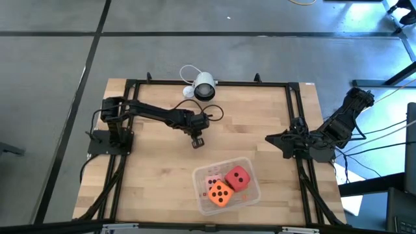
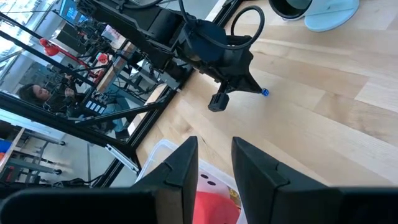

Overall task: Pick & Place Dice
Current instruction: Put the small blue die into the transparent bin

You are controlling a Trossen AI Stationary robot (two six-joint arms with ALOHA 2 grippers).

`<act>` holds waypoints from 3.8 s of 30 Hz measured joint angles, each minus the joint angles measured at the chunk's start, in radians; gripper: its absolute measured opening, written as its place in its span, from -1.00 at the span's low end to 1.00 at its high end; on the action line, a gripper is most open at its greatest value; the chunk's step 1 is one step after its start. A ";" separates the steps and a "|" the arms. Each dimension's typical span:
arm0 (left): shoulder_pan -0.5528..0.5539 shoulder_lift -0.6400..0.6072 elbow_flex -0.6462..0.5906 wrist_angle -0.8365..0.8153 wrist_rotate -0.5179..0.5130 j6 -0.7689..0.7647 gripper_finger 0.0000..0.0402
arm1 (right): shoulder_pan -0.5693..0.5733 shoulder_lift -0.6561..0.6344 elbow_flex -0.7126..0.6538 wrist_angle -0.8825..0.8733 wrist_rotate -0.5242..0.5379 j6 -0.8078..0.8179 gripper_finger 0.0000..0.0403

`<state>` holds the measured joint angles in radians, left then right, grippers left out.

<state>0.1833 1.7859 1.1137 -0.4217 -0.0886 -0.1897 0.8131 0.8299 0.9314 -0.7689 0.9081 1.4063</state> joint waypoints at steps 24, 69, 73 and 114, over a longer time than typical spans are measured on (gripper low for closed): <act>-0.007 0.000 -0.001 -0.010 0.036 0.364 -0.40 | 0.000 0.000 0.000 -0.001 -0.011 -0.013 -0.52; 0.059 0.088 0.000 0.057 0.166 0.213 -0.07 | 0.000 0.039 0.000 0.000 -0.064 -0.027 -0.52; 0.054 0.089 0.000 0.057 0.160 0.204 -0.08 | 0.000 0.039 0.000 0.004 -0.064 -0.027 -0.52; 0.010 -0.147 -0.005 -0.143 0.186 0.162 -0.94 | 0.000 0.039 0.000 0.017 -0.089 -0.038 -0.52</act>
<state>0.1934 1.6386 1.1091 -0.5648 0.0973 -0.0281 0.8131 0.8692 0.9314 -0.7521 0.8189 1.3679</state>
